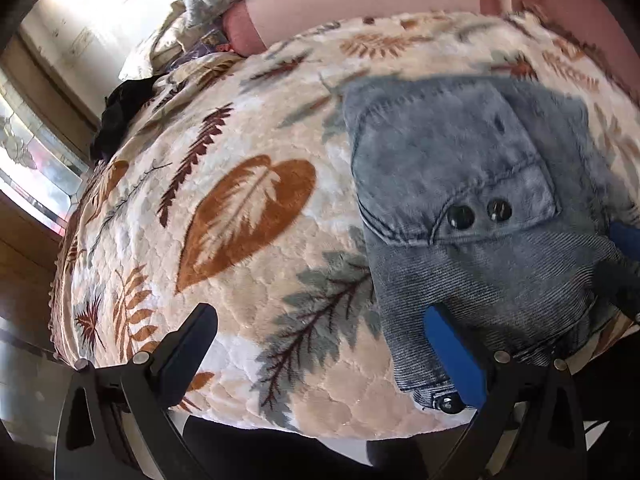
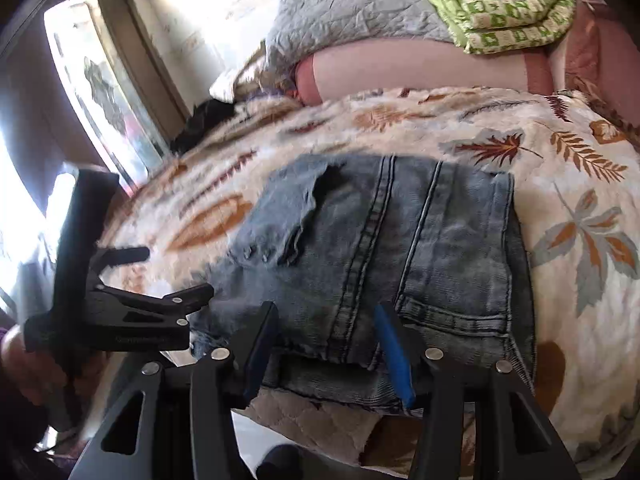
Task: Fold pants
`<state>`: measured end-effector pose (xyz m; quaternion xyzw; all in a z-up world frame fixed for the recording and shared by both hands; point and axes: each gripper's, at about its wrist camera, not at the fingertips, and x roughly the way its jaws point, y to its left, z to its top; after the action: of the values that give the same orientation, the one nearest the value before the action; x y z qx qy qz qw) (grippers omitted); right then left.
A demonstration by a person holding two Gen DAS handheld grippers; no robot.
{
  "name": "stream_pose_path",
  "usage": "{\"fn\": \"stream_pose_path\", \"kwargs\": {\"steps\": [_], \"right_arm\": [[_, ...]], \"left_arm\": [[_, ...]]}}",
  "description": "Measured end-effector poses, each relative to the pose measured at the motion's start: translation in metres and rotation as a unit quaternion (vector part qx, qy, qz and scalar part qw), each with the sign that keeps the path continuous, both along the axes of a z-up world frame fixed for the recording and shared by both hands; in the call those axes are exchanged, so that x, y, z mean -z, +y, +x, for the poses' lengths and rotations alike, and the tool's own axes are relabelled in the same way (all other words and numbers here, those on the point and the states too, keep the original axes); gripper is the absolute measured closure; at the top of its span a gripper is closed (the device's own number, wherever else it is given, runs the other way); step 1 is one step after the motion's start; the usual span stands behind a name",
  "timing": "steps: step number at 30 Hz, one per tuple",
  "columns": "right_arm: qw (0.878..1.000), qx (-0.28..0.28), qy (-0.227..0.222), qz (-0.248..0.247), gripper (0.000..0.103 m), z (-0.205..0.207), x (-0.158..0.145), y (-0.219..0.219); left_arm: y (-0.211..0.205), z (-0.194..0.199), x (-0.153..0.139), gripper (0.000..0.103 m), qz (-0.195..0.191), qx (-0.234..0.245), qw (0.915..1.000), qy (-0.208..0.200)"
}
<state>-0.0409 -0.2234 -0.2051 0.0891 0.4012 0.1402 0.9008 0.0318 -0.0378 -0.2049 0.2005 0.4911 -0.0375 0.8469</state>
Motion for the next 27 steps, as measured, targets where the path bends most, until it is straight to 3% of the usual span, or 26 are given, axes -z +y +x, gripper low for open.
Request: {"fn": "stream_pose_path", "kwargs": {"steps": [3, 6, 9, 11, 15, 19, 27], "right_arm": [[0.999, -0.008, 0.000, -0.038, 0.047, 0.001, 0.006, 0.010], [1.000, -0.006, 0.001, -0.021, 0.047, 0.002, 0.005, 0.004], [1.000, 0.006, -0.026, 0.002, 0.047, -0.003, -0.005, -0.004], [0.999, 0.013, -0.034, -0.003, 0.046, -0.004, -0.007, -0.005], [1.000, 0.019, 0.003, -0.023, 0.044, 0.006, 0.007, -0.003], [0.999, 0.012, -0.003, -0.041, 0.042, 0.003, 0.007, 0.002], [0.998, 0.048, -0.038, -0.016, 0.040, -0.003, -0.009, -0.014]], "left_arm": [[0.000, 0.000, -0.001, 0.000, 0.002, 0.001, 1.0000, -0.002], [0.001, 0.000, -0.007, 0.000, 0.000, -0.002, 1.0000, -0.003], [0.000, -0.002, -0.016, 0.000, -0.006, -0.002, 0.9998, -0.018], [-0.003, -0.003, -0.017, 0.000, -0.003, 0.003, 0.9997, -0.022], [-0.007, -0.001, -0.004, 0.000, 0.003, 0.009, 0.9999, -0.005], [-0.009, -0.002, -0.001, 0.000, 0.007, 0.012, 0.9999, -0.007], [-0.009, -0.002, 0.001, 0.000, 0.001, 0.012, 0.9999, -0.008]]}}
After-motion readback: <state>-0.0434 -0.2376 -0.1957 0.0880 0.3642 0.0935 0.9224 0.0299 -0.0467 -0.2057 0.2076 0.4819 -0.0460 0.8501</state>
